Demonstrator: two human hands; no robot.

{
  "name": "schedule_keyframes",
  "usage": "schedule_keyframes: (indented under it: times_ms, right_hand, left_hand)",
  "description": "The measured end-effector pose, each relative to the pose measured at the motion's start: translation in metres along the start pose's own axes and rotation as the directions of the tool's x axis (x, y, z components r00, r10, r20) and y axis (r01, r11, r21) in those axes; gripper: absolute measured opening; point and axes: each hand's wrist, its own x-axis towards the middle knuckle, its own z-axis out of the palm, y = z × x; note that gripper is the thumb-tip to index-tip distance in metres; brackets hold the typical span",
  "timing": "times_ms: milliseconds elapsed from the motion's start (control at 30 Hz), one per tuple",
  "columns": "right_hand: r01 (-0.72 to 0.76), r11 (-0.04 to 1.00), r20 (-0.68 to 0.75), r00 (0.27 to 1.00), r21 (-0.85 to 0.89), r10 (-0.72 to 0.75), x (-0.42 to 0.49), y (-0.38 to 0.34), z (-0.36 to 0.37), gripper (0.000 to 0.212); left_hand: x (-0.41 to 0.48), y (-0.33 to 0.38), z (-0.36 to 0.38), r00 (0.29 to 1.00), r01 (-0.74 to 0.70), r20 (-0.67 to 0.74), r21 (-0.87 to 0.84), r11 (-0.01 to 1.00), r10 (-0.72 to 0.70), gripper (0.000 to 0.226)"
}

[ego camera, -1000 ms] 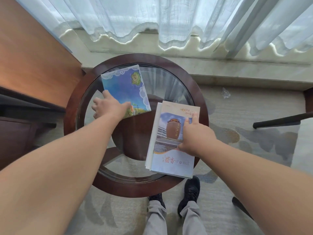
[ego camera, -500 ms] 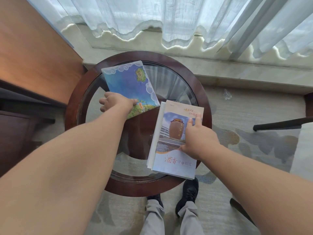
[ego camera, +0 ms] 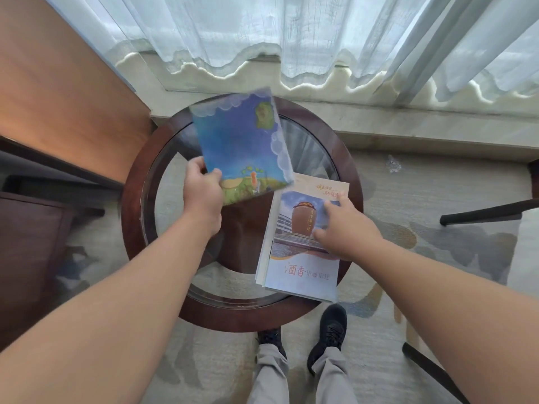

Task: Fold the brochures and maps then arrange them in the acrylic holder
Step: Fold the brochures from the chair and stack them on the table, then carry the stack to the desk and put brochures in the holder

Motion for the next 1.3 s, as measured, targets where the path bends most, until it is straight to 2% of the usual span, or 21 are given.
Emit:
schedule_keyframes:
  times_ms: [67,100,167,200,267,333,400,467,567,700,833,933,1000,1067,1200,1300]
  right_hand:
    - [-0.03,0.948,-0.126,0.989,0.317,0.073,-0.003,0.009,-0.001,0.048]
    - [-0.074,0.877,-0.157,0.973,0.476,0.167,-0.004,0.012,-0.001,0.048]
    - [-0.184,0.711,-0.088,0.941,0.678,0.327,-0.007,0.014,-0.001,0.055]
    - [-0.228,0.664,-0.035,0.933,0.712,0.357,-0.008,0.014,0.001,0.061]
    - [-0.289,0.635,0.04,0.926,0.716,0.376,-0.009,0.011,0.005,0.066]
    - [-0.315,0.632,0.066,0.92,0.708,0.385,-0.009,0.008,0.006,0.057]
    - [-0.334,0.646,0.075,0.916,0.686,0.394,-0.009,0.005,0.007,0.046]
    - [-0.347,0.66,0.08,0.913,0.666,0.399,-0.008,0.004,0.01,0.042]
    - [-0.355,0.663,0.074,0.908,0.659,0.413,-0.006,0.003,0.013,0.044]
    - [-0.359,0.677,0.055,0.903,0.643,0.426,-0.002,0.005,0.015,0.042]
    - [-0.363,0.685,0.031,0.895,0.632,0.445,0.001,0.007,0.018,0.04]
    - [-0.363,0.669,0.044,0.896,0.649,0.443,0.002,0.009,0.018,0.039]
    - [-0.357,0.633,0.081,0.903,0.687,0.421,0.0,0.012,0.017,0.036]
    - [-0.345,0.577,0.126,0.914,0.74,0.385,-0.006,0.013,0.015,0.037]
    - [-0.299,0.526,0.152,0.94,0.796,0.305,-0.026,0.005,0.001,0.043]
    - [-0.285,0.52,0.228,0.958,0.806,0.172,-0.045,-0.012,-0.022,0.031]
  left_hand:
    - [-0.022,-0.014,0.004,0.984,0.053,0.164,0.109,0.993,-0.071,0.03]
    - [-0.034,-0.023,0.007,0.972,0.064,0.213,0.174,0.983,-0.101,0.03]
    - [-0.057,-0.042,0.013,0.96,0.064,0.24,0.327,0.943,-0.148,0.027]
    - [-0.066,-0.05,0.016,0.959,0.048,0.233,0.425,0.904,-0.16,0.024]
    - [-0.079,-0.062,0.019,0.962,-0.011,0.216,0.644,0.765,-0.169,0.017]
    - [-0.085,-0.066,0.021,0.974,-0.081,0.191,0.799,0.596,-0.123,0.012]
    - [-0.086,-0.065,0.024,0.985,-0.125,0.168,0.859,0.497,-0.043,0.017]
    - [-0.085,-0.06,0.03,0.988,-0.13,0.153,0.875,0.467,-0.012,0.03]
    - [-0.082,-0.055,0.04,0.984,-0.037,0.119,0.864,0.502,-0.132,0.052]
    - [-0.072,-0.051,0.048,0.958,0.164,0.009,0.804,0.571,-0.287,0.068]
    - [-0.071,-0.047,0.046,0.895,0.29,0.076,0.649,0.704,-0.439,0.07]
    - [-0.076,-0.049,0.044,0.919,0.225,0.125,0.613,0.758,-0.374,0.055]
    - [-0.081,-0.053,0.042,0.918,0.231,0.17,0.505,0.832,-0.358,0.037]
    - [-0.087,-0.053,0.037,0.912,0.236,0.223,0.401,0.885,-0.344,0.029]
    - [-0.098,-0.043,0.019,0.908,0.244,0.29,0.216,0.945,-0.301,0.029]
    - [-0.111,-0.021,-0.001,0.911,0.268,0.309,0.06,0.962,-0.273,0.035]
